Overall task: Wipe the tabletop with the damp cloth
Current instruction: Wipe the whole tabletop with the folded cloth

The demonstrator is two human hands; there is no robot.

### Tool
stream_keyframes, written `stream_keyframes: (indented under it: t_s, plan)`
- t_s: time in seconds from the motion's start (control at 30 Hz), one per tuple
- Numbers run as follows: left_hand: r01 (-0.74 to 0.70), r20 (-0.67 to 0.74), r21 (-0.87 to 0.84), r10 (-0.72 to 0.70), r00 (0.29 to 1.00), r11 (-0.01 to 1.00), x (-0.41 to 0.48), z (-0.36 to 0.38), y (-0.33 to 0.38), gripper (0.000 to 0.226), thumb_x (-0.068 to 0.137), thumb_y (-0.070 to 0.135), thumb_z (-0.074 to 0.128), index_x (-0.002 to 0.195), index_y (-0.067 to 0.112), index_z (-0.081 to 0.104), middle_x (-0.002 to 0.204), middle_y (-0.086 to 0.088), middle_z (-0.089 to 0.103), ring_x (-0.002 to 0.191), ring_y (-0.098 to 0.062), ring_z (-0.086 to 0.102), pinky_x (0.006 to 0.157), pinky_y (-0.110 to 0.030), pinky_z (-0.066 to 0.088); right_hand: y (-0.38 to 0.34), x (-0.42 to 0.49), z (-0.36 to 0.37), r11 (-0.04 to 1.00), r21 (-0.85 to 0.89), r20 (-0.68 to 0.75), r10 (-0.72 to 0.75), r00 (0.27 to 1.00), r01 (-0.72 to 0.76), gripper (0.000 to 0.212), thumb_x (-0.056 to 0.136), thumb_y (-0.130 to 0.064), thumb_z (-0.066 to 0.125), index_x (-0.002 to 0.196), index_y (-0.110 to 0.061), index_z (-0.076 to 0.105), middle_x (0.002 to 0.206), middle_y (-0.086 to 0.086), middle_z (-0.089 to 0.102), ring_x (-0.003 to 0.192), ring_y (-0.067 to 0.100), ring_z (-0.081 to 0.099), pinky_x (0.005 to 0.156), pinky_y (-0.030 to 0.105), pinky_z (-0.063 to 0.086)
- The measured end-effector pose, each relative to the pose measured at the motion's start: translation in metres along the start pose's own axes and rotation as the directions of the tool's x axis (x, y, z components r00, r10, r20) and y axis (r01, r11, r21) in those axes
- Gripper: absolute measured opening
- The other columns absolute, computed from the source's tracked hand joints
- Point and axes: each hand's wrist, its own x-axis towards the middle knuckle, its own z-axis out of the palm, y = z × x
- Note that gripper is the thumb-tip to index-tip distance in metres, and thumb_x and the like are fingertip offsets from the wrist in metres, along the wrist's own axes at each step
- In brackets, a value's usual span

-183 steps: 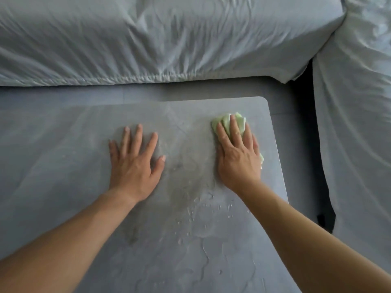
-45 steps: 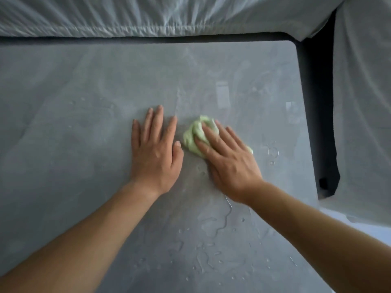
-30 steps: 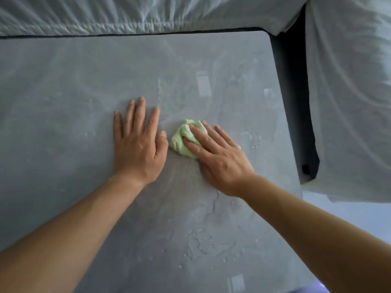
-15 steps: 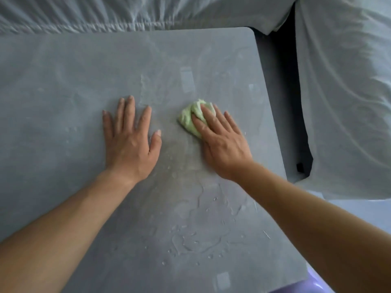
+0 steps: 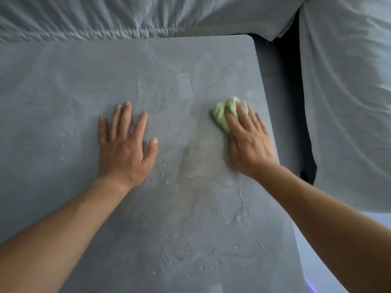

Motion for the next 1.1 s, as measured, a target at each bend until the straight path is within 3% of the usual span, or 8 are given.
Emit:
stream_keyframes:
  t_s: [0.1, 0.3, 0.37, 0.5, 0.73, 0.9, 1.0, 1.1]
  plan:
    - [0.002, 0.01, 0.015, -0.002, 1.0, 1.0, 0.001, 0.0, 0.001, 0.067, 0.089, 0.047, 0.037, 0.146, 0.014, 0.038, 0.159, -0.019, 0.021, 0.149, -0.034, 0.015, 0.119, -0.057, 0.006, -0.01, 0.007, 0.003, 0.986, 0.044, -0.043, 0.164, 0.986, -0.162, 0.064, 0.092, -0.021, 0.029, 0.156, -0.018, 0.029, 0.166, 0.008, 0.017, 0.153, 0.033, 0.01, 0.124, 0.048, 0.012]
    - [0.005, 0.014, 0.002, -0.005, 1.0, 1.0, 0.001, -0.001, 0.002, 0.07, 0.086, 0.051, 0.039, 0.145, 0.013, 0.039, 0.16, -0.019, 0.021, 0.149, -0.034, 0.015, 0.119, -0.057, 0.005, -0.01, -0.087, 0.016, 0.998, 0.066, 0.003, -0.013, 1.0, 0.012, 0.056, 0.092, -0.018, 0.038, 0.146, -0.013, 0.048, 0.161, 0.011, 0.031, 0.15, 0.036, 0.023, 0.121, 0.054, 0.022]
    - [0.002, 0.02, 0.006, -0.002, 1.0, 1.0, 0.001, -0.001, 0.002, 0.071, 0.086, 0.051, 0.039, 0.146, 0.013, 0.039, 0.159, -0.02, 0.02, 0.149, -0.035, 0.014, 0.119, -0.057, 0.005, 0.007, -0.055, 0.008, 0.997, 0.057, -0.035, 0.063, 0.997, -0.061, 0.062, 0.089, -0.021, 0.033, 0.15, -0.014, 0.042, 0.161, 0.012, 0.03, 0.149, 0.037, 0.026, 0.121, 0.052, 0.022]
    - [0.004, 0.008, 0.016, -0.004, 1.0, 1.0, -0.001, -0.002, 0.005, 0.067, 0.088, 0.047, 0.04, 0.145, 0.012, 0.04, 0.158, -0.022, 0.022, 0.148, -0.036, 0.016, 0.119, -0.058, 0.004, 0.017, -0.007, -0.002, 0.962, 0.088, -0.044, 0.262, 0.964, -0.258, 0.065, 0.091, -0.023, 0.027, 0.156, -0.022, 0.029, 0.166, 0.006, 0.016, 0.153, 0.032, 0.014, 0.126, 0.041, 0.007]
    - [0.043, 0.002, 0.023, -0.043, 0.999, 0.999, -0.032, -0.003, 0.016, 0.062, 0.09, 0.043, 0.041, 0.145, 0.015, 0.042, 0.158, -0.02, 0.023, 0.148, -0.036, 0.018, 0.119, -0.058, 0.009, 0.009, -0.083, 0.01, 0.998, 0.055, 0.003, -0.019, 1.0, 0.019, 0.057, 0.092, -0.02, 0.038, 0.149, -0.013, 0.044, 0.161, 0.012, 0.031, 0.15, 0.038, 0.023, 0.12, 0.056, 0.023]
    - [0.042, 0.011, 0.05, -0.042, 0.999, 0.998, -0.034, 0.001, 0.015, 0.064, 0.09, 0.043, 0.039, 0.148, 0.017, 0.039, 0.16, -0.019, 0.021, 0.148, -0.035, 0.017, 0.12, -0.056, 0.008, -0.027, -0.017, 0.01, 0.937, 0.108, -0.031, 0.336, 0.941, -0.331, 0.069, 0.089, -0.022, 0.029, 0.158, -0.024, 0.022, 0.168, 0.004, 0.009, 0.154, 0.03, 0.002, 0.125, 0.043, 0.001]
    - [0.039, 0.019, 0.054, -0.041, 0.999, 0.998, -0.034, 0.0, 0.016, 0.064, 0.09, 0.043, 0.04, 0.149, 0.018, 0.037, 0.16, -0.019, 0.021, 0.148, -0.035, 0.017, 0.119, -0.057, 0.008, -0.055, -0.045, 0.024, 0.991, 0.083, -0.035, 0.108, 0.994, -0.105, 0.07, 0.089, -0.015, 0.047, 0.156, -0.019, 0.029, 0.167, 0.006, 0.015, 0.154, 0.034, 0.007, 0.125, 0.048, 0.009]
    - [0.041, 0.025, 0.061, -0.043, 0.999, 0.997, -0.035, -0.001, 0.017, 0.065, 0.09, 0.043, 0.041, 0.149, 0.019, 0.036, 0.16, -0.019, 0.021, 0.148, -0.035, 0.017, 0.119, -0.058, 0.009, -0.066, -0.098, 0.032, 0.991, 0.068, 0.027, -0.116, 0.993, 0.114, 0.071, 0.083, -0.013, 0.059, 0.152, -0.016, 0.039, 0.164, 0.009, 0.025, 0.152, 0.038, 0.013, 0.122, 0.054, 0.018]
